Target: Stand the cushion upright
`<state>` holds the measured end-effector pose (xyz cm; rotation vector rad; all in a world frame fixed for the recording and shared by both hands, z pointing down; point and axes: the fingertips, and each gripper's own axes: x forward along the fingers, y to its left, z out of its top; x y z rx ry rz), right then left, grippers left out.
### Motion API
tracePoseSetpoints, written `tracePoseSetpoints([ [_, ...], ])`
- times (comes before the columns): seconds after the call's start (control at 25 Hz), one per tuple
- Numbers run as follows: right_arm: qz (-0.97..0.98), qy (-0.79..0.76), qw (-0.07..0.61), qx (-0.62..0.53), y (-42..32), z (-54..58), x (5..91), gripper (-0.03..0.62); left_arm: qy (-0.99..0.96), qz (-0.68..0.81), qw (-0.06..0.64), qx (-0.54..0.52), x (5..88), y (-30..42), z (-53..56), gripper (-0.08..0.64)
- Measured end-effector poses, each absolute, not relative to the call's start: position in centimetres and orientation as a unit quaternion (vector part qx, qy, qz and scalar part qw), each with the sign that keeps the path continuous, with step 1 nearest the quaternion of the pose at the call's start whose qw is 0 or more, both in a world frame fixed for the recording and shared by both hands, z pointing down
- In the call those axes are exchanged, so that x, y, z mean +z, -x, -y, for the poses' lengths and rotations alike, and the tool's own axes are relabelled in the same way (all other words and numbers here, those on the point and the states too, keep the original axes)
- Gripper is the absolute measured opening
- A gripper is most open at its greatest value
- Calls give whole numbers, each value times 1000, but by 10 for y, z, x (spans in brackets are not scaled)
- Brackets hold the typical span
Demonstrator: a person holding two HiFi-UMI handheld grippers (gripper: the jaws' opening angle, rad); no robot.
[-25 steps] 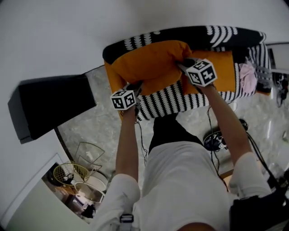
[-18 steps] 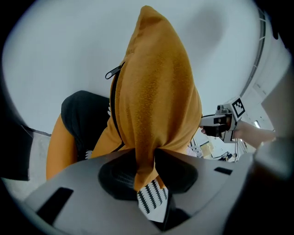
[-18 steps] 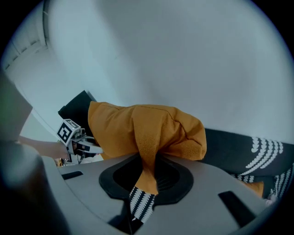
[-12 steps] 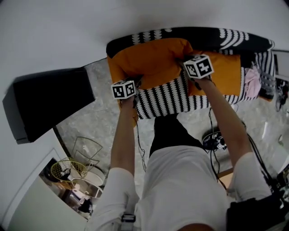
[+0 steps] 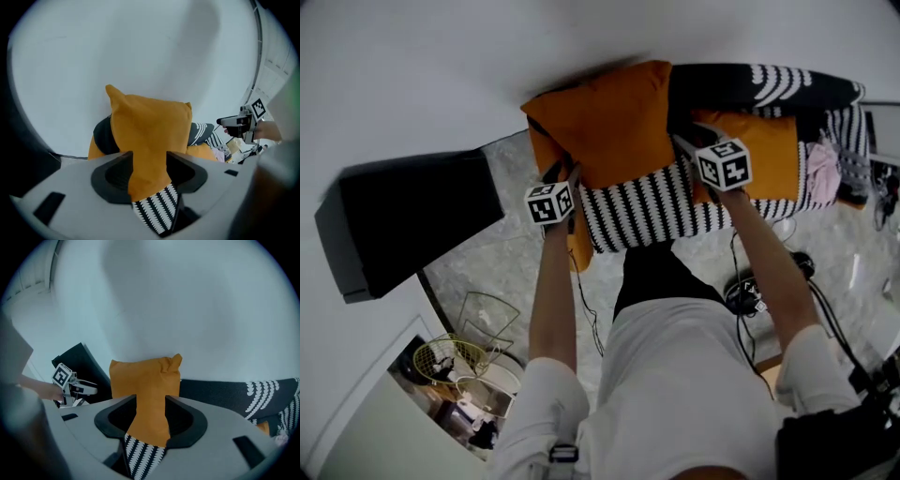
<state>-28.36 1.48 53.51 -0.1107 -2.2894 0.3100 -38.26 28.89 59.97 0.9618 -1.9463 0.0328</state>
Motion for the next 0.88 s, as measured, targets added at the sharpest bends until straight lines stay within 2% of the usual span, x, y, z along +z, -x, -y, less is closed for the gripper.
tracePoseSetpoints([
  [0.2,928,54,340,145,252,-25,482,172,-420,806,418,8,539,367,-284,159],
  [0.44,947,45,282,150,209,-15,413,97,-440,818,369,5,468,338,-280,79],
  [0.6,954,23,250,165,170,-4,380,75,-449,821,352,3,433,310,-281,47],
  [0.88,959,37,223,169,105,-15,345,74,-479,815,324,-30,383,245,-281,3],
])
